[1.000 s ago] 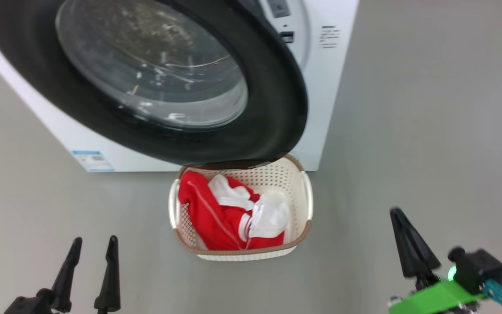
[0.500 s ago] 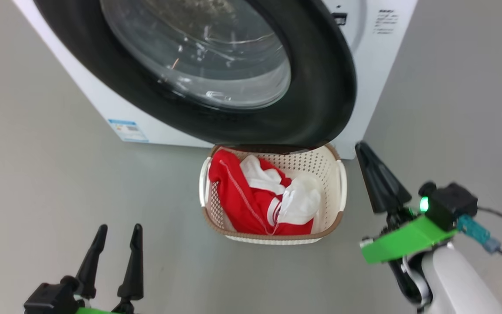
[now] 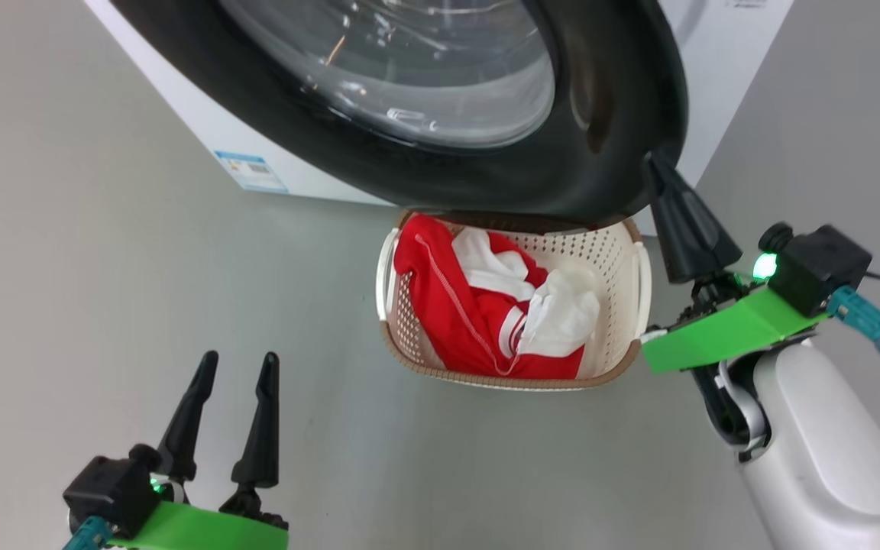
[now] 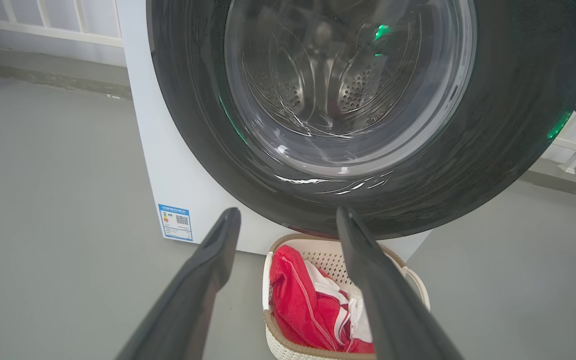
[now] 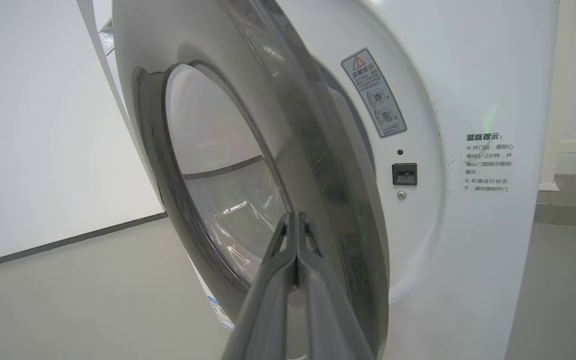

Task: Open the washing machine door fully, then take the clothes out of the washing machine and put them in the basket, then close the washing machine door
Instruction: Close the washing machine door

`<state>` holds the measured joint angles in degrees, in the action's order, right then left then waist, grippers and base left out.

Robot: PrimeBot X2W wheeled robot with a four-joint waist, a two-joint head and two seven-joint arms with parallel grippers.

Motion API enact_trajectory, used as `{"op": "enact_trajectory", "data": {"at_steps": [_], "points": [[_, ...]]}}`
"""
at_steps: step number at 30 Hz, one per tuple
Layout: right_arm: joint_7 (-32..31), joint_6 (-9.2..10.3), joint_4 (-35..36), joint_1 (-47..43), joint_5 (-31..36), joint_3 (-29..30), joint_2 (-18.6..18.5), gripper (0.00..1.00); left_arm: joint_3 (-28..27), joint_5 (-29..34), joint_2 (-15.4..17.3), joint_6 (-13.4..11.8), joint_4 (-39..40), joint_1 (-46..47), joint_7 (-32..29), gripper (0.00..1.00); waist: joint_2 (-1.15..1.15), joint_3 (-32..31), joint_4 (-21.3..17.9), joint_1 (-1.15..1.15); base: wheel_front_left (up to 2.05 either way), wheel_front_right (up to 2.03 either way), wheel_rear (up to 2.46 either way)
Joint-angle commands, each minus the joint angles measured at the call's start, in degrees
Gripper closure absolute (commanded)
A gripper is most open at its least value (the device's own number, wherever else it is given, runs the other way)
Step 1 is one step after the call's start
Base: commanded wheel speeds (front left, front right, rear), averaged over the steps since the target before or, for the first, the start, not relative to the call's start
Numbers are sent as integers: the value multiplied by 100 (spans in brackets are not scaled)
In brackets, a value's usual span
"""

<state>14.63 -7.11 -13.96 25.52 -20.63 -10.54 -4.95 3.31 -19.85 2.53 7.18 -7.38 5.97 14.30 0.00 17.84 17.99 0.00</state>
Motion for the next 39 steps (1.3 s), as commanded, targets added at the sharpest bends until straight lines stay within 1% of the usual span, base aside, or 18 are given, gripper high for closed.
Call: {"op": "enact_trajectory", "data": {"at_steps": [1, 12, 22, 29, 39], "points": [[37, -37, 107, 163, 4, -95, 52, 100, -162, -64, 55, 31, 126, 145, 70, 0, 0, 141, 84, 0, 0, 0, 0], [37, -37, 142, 704, 29, 169, -26, 100, -21, -213, 38, 31, 186, 473, 70, 0, 0, 621, 227, 0, 0, 0, 0], [37, -37, 129, 1413, 19, 395, -53, 100, 173, -530, 36, 31, 291, 873, 70, 0, 0, 1124, 368, 0, 0, 0, 0], [37, -37, 48, 1838, -5, 626, -72, 100, 213, -704, 35, 31, 353, 1021, 70, 0, 0, 1310, 464, 0, 0, 0, 0], [37, -37, -27, 2280, -34, 843, -69, 100, 256, -773, 35, 31, 417, 1133, 70, 0, 0, 1478, 542, 0, 0, 0, 0]]}}
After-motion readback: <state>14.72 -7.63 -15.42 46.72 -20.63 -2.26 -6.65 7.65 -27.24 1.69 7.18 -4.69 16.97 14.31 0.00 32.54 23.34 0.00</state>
